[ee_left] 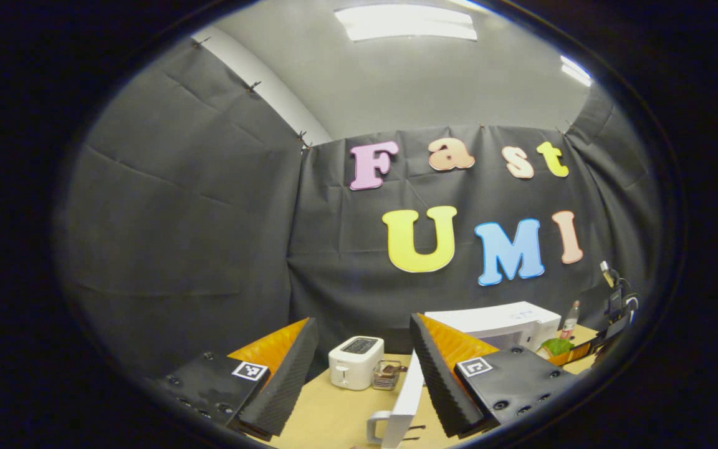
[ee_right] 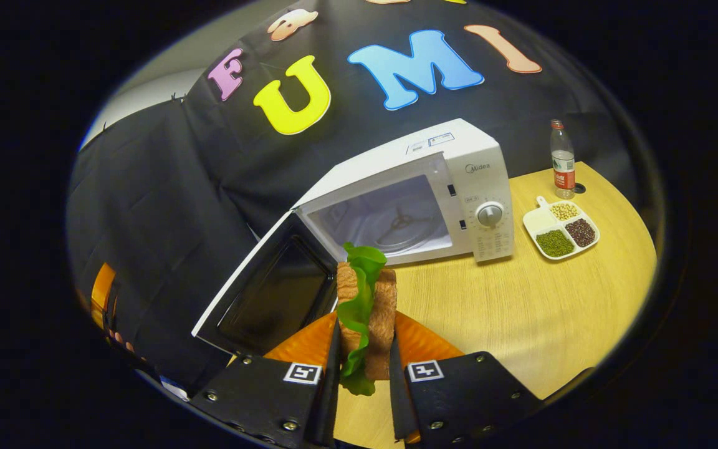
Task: Open the microwave oven with the left hand, put the food in, and close the microwave oven.
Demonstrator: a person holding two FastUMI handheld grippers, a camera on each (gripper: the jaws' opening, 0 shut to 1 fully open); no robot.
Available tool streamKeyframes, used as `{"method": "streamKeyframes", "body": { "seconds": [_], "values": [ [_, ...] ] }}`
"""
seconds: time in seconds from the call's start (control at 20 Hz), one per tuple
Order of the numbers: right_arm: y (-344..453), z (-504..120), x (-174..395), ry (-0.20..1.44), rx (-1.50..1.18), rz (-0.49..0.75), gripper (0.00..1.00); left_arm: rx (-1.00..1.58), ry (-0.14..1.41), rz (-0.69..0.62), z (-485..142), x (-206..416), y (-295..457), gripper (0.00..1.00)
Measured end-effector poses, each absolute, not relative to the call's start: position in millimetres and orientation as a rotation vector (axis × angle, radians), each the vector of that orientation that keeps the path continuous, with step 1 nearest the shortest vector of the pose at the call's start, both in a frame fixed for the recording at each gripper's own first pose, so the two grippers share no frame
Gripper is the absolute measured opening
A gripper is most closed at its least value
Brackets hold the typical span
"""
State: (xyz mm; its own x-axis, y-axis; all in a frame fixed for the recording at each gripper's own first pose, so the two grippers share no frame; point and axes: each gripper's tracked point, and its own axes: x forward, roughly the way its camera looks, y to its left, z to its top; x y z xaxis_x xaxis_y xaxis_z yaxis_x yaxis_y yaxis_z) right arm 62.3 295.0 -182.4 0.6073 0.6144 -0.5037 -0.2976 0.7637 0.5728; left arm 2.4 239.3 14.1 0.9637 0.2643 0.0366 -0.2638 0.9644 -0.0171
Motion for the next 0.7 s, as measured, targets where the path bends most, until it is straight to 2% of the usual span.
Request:
{"method": "streamKeyframes", "body": {
  "seconds": [0.05,0.2,0.35,0.4,0.5,0.55,0.7],
  "values": [
    [301.7,-184.4,69.8,0.737,0.476,0.537,0.36,-0.013,-0.035,0.276,11.5,5.9,246.7,0.94],
    [319.6,-190.7,94.4,0.711,0.512,0.493,0.36,-0.006,-0.027,0.297,5.7,11.4,270.3,0.98],
    [330.1,-200.9,117.4,0.685,0.498,0.435,0.36,0.019,-0.006,0.314,-4.4,14.8,291.2,0.98],
    [335.9,-205.8,122.4,0.684,0.495,0.425,0.36,0.030,0.002,0.324,-7.6,16.0,300.0,0.94],
    [349.2,-212.0,135.1,0.681,0.509,0.415,0.36,0.034,0.013,0.338,-12.5,18.9,314.0,0.98],
    [355.4,-215.0,142.1,0.676,0.516,0.410,0.36,0.031,0.017,0.344,-15.9,21.5,320.1,0.91],
    [372.6,-221.4,166.8,0.634,0.534,0.385,0.36,0.031,0.029,0.362,-23.5,30.1,341.6,0.95]
  ]
}}
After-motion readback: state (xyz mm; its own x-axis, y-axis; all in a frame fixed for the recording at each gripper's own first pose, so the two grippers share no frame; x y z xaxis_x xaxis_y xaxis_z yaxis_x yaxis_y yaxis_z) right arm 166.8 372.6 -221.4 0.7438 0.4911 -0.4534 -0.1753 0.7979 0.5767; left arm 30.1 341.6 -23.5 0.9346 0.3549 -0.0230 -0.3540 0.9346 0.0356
